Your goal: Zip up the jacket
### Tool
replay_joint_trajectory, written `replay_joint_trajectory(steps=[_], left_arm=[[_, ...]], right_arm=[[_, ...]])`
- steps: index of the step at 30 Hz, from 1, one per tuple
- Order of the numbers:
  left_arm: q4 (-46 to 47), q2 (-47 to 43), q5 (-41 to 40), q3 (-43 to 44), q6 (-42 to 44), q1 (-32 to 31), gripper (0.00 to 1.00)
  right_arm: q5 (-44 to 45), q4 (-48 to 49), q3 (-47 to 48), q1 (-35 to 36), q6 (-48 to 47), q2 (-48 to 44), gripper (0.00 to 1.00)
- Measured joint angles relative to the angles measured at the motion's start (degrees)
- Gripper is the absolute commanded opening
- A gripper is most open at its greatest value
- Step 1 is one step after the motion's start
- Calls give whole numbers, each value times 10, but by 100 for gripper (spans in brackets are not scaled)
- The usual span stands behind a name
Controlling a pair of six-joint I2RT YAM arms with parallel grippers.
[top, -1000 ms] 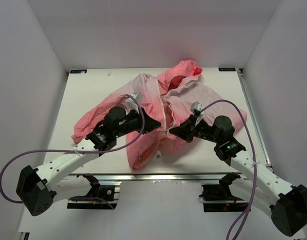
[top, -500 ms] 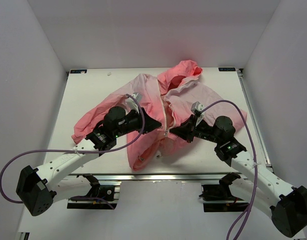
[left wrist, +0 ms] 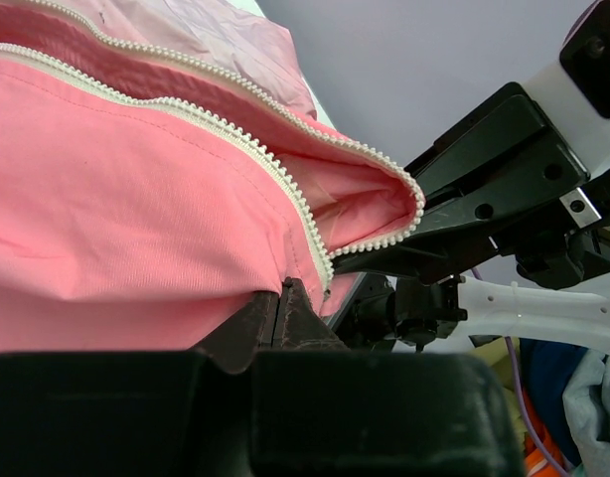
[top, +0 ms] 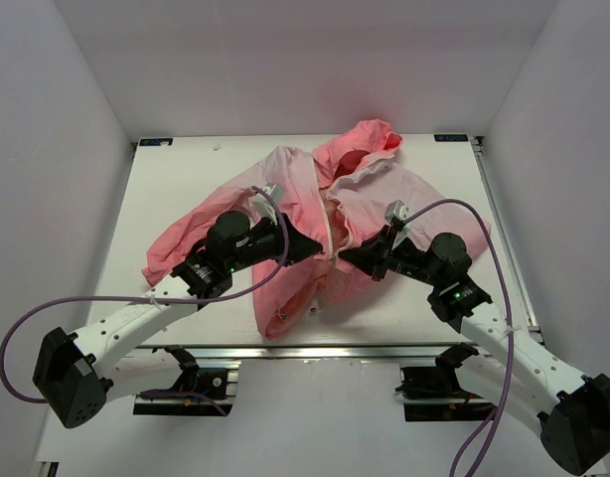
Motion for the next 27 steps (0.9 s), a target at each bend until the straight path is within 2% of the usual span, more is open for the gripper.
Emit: replay_joint_trajectory(steps=[11, 27], left_arm=[[0, 13, 5, 0, 1, 1, 0], [0, 12, 14, 0, 10, 2, 0]], right_arm=[[13, 12, -7, 0, 9, -6, 0], [-7, -69, 19, 0, 9, 14, 0]])
